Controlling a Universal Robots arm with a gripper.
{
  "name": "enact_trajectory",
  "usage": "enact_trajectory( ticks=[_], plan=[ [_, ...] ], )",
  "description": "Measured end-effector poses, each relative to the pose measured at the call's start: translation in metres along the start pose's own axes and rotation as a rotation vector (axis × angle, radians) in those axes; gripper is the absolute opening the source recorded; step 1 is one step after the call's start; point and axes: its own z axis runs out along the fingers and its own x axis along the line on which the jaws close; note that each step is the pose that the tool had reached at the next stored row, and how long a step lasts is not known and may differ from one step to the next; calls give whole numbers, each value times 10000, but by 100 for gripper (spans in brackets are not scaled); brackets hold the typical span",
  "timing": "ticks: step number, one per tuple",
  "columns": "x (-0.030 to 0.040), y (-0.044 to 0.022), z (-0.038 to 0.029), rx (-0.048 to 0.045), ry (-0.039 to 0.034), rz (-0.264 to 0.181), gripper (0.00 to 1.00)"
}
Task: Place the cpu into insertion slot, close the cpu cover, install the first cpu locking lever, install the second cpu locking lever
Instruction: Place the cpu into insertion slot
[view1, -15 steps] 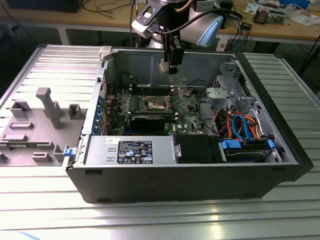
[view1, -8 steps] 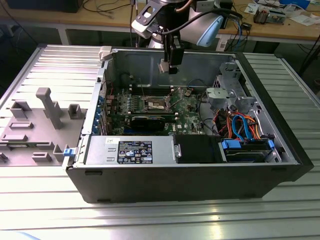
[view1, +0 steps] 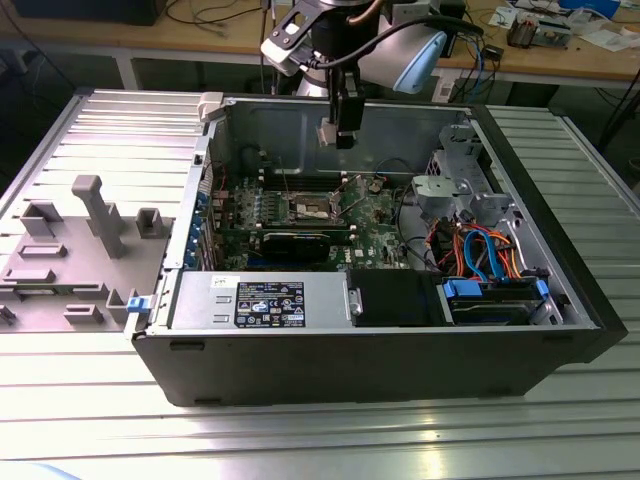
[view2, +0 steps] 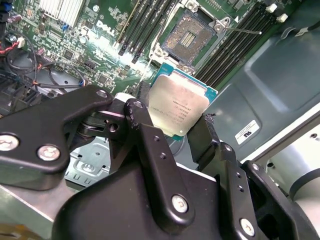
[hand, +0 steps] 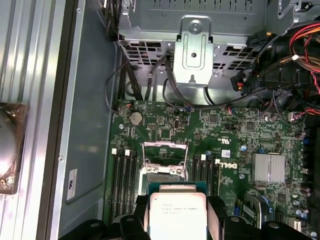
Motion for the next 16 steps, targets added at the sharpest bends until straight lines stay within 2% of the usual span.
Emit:
enact_trajectory(
  ticks=[16],
  plan=[
    [1,-2,8,-2,-15,173,55]
  ],
)
